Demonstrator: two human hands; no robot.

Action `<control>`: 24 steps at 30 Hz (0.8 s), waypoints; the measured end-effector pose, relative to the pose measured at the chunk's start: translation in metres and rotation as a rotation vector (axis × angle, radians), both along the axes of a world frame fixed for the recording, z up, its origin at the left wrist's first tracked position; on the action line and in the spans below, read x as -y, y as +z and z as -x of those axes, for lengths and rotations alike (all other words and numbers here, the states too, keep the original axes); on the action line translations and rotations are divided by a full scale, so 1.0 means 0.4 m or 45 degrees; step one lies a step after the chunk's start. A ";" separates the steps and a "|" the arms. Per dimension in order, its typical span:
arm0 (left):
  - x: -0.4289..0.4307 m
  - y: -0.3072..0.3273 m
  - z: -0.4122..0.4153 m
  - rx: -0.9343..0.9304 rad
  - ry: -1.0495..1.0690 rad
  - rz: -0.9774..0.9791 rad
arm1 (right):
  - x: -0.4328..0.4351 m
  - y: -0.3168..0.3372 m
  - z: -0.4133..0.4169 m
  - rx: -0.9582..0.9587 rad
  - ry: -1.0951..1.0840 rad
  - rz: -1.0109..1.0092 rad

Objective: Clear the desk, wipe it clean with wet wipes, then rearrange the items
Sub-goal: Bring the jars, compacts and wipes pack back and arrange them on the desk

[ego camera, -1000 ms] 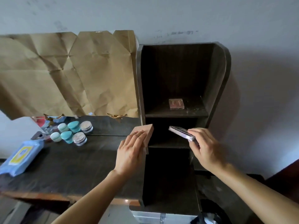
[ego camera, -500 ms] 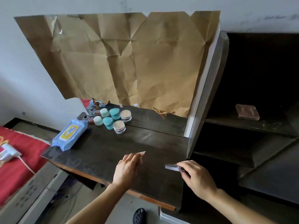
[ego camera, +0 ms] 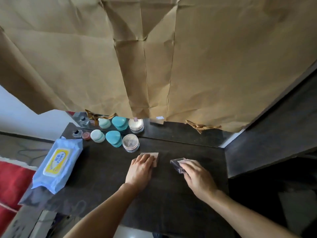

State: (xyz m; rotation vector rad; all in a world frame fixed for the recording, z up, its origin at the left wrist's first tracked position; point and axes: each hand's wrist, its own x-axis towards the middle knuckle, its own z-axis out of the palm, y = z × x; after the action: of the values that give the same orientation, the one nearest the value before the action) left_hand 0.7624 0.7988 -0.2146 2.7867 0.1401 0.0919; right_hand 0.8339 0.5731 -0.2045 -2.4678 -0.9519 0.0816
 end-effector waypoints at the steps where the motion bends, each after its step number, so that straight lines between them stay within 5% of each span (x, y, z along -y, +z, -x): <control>1: -0.011 -0.013 -0.010 0.011 -0.044 -0.017 | -0.016 -0.010 -0.006 0.015 0.003 0.010; 13: -0.094 -0.121 -0.074 -0.082 -0.175 -0.068 | -0.167 -0.109 -0.062 -0.038 -0.007 0.269; 24: -0.093 -0.120 -0.077 -0.195 -0.138 -0.124 | -0.183 -0.180 -0.078 -0.097 0.022 0.232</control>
State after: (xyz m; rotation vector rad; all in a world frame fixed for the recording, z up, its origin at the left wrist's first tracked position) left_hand 0.7934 0.8360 -0.2627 2.8907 0.0227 -0.1461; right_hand 0.8652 0.6462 -0.2765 -2.6013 -0.9718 0.2773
